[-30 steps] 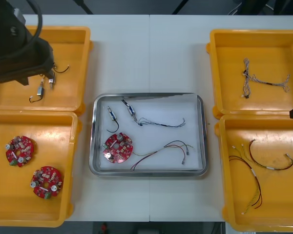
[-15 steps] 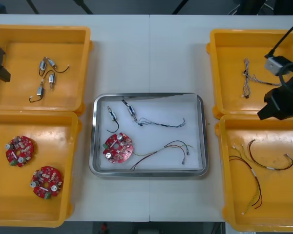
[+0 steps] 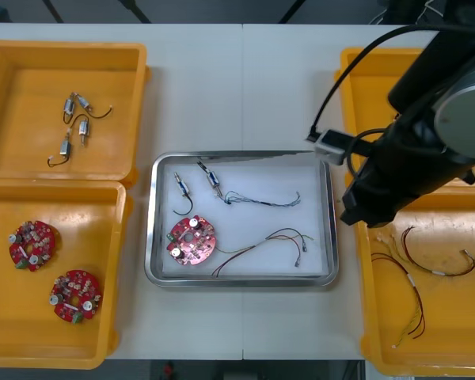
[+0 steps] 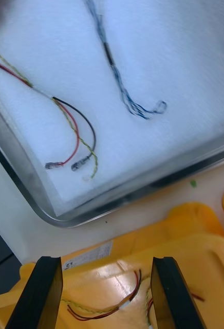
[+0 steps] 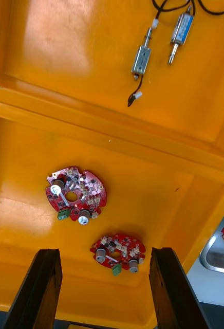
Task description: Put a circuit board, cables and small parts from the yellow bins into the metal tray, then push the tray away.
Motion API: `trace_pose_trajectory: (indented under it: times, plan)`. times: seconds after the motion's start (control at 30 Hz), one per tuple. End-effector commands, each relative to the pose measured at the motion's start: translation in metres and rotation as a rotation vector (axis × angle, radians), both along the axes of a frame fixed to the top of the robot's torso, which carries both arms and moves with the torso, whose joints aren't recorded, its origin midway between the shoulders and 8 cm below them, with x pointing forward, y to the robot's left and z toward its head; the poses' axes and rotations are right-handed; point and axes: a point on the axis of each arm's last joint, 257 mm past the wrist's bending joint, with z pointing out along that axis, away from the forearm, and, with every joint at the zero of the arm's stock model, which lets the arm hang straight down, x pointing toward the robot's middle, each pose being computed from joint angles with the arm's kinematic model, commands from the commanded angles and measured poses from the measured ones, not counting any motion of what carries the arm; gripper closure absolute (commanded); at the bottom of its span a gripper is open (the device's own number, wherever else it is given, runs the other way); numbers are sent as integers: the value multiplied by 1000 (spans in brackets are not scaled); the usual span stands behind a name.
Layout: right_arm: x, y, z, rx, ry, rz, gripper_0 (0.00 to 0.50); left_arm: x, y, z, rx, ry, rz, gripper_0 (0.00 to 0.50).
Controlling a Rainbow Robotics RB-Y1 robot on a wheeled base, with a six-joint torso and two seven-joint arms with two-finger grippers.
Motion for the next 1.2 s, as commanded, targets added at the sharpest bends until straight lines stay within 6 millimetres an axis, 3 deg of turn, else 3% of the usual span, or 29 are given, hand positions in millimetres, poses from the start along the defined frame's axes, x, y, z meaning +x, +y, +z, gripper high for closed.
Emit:
trace_pose_trajectory:
  times: [0.03,0.27,0.57,0.83,1.2]
  plan:
    - [-8,58,4,-73,-67,230,0,-4,12,3,127,-43,-103,0]
    - [-31,109,-22,-145,-80,398,0,-11,20,-8,200,-12,-191,0]
    - [-53,148,-62,-180,-122,512,0,-15,17,-10,196,7,-228,0]
    - [-59,161,-97,-200,-121,543,0,-18,17,-10,201,18,-243,0]
    - [-75,157,-128,-233,-116,569,0,-19,17,-10,205,23,-246,0]
